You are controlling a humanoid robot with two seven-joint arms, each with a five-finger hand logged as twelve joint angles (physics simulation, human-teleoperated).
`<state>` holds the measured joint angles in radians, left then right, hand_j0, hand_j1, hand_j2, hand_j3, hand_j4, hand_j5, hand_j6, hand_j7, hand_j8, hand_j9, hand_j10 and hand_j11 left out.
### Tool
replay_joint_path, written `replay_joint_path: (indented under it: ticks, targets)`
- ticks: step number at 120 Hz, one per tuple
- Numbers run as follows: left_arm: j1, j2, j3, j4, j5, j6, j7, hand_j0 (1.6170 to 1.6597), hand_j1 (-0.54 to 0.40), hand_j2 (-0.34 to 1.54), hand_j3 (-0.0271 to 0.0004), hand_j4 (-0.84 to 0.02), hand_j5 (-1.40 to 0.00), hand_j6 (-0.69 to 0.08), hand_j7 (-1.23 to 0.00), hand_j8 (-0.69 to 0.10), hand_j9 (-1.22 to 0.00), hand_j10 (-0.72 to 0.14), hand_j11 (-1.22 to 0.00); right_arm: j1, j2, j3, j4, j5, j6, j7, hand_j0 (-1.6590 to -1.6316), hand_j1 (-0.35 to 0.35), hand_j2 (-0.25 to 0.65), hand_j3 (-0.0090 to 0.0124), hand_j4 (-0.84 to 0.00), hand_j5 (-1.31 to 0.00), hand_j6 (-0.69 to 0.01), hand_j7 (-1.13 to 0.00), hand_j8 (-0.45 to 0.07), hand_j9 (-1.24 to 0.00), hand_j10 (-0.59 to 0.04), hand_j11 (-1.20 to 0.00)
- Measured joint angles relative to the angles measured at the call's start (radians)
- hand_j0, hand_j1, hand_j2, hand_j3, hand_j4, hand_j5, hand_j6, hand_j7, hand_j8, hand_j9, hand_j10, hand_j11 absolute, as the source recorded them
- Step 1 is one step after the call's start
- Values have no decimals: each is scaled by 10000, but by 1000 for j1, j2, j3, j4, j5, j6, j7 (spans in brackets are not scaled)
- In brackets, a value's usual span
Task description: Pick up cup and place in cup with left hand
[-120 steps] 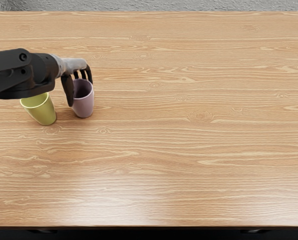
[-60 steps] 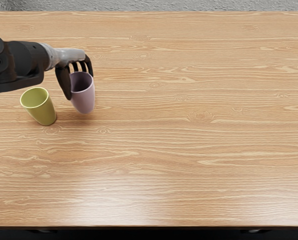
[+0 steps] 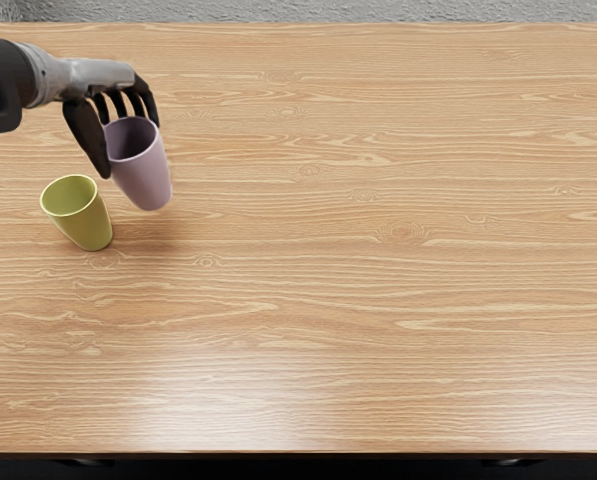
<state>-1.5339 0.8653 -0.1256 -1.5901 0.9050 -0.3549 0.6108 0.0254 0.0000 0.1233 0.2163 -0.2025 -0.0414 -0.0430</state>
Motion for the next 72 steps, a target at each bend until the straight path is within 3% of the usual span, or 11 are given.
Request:
replay_joint_path:
  ticks: [37, 72]
  targets:
    - [-4, 89, -78, -18, -53, -89, 0, 16551, -989, 1975, 0, -4659, -6929, -3597, -6888, -4301, -6893, -5093, -6896, 1, 0, 3, 1, 0, 0, 0, -16581, -3203, -49, 0, -240, -311, -240, -311, -240, -311, -240, -311]
    - [1, 148, -93, -17, -66, -139, 0, 16567, -1597, 2778, 0, -4543, -6733, -3468, -6689, -4124, -6782, -5119, -6777, 3, 0, 7, 1, 0, 0, 0, -16581, -3203, -49, 0, -240, -311, -240, -311, -240, -311, -240, -311]
